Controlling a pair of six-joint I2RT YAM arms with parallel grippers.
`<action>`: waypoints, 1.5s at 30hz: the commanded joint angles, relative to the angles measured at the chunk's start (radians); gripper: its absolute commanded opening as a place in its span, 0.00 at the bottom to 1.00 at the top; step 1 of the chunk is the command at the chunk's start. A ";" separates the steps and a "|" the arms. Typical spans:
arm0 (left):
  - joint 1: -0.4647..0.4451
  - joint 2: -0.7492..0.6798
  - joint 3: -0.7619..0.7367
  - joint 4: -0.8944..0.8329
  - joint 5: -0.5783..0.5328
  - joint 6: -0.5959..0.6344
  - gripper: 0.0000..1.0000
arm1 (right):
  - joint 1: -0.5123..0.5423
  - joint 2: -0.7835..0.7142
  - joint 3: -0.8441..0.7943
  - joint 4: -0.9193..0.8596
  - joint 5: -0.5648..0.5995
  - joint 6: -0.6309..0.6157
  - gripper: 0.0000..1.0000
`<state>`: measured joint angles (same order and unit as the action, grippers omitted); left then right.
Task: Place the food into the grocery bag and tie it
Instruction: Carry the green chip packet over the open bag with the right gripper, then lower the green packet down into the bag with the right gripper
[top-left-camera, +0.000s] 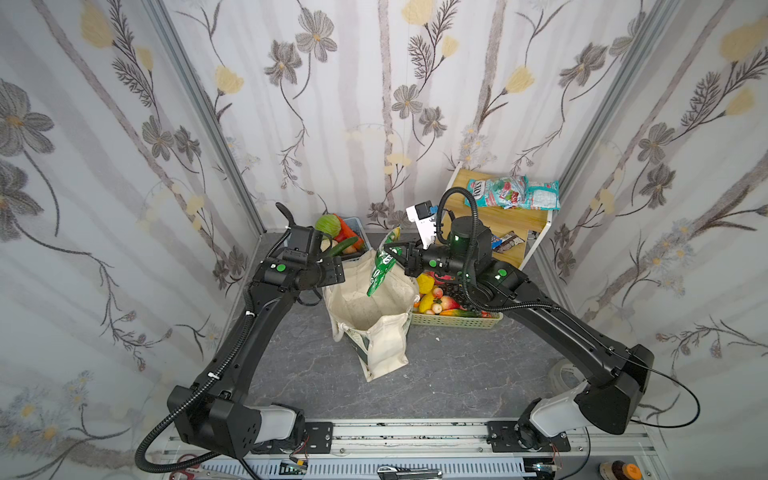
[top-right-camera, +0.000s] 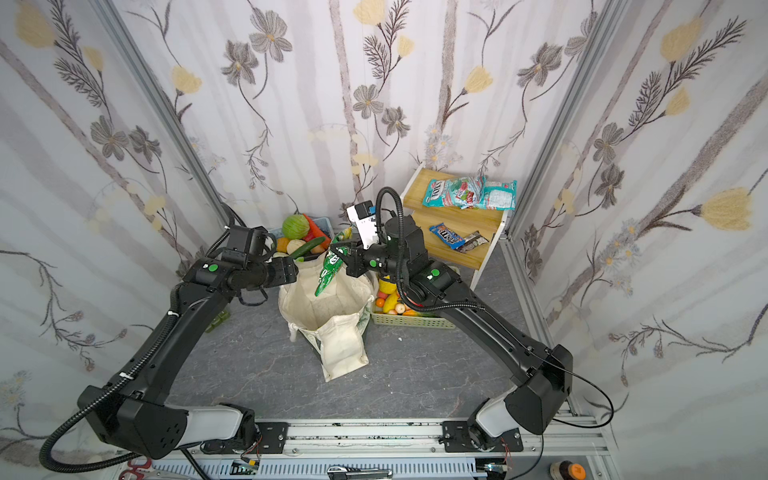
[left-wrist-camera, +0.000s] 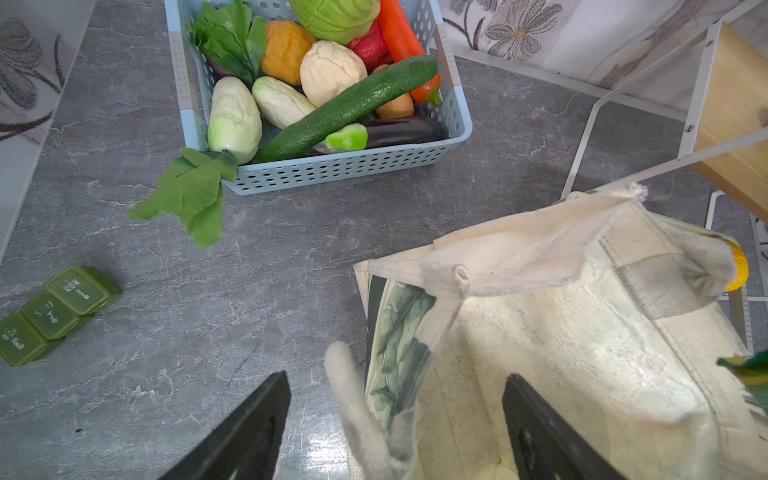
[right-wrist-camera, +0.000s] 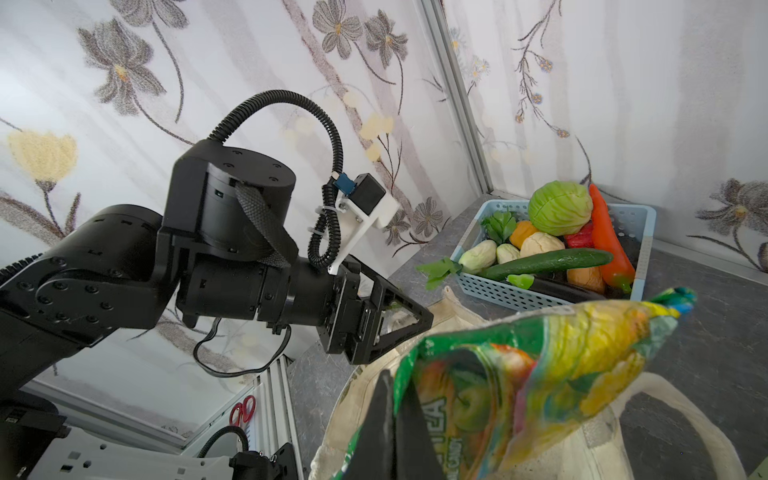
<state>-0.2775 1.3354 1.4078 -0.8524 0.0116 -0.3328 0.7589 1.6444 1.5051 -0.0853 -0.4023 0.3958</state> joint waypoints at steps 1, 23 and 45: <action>0.001 -0.002 -0.001 -0.003 -0.012 0.003 0.83 | 0.008 0.013 0.008 0.051 -0.020 -0.017 0.00; 0.001 -0.020 -0.020 -0.008 -0.021 -0.002 0.83 | 0.053 0.083 -0.022 0.002 -0.064 -0.050 0.00; 0.001 -0.041 -0.021 -0.018 -0.017 -0.005 0.83 | 0.053 0.147 -0.061 -0.138 0.056 -0.105 0.00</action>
<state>-0.2775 1.2999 1.3849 -0.8631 0.0036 -0.3332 0.8104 1.7809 1.4361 -0.2119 -0.3840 0.3195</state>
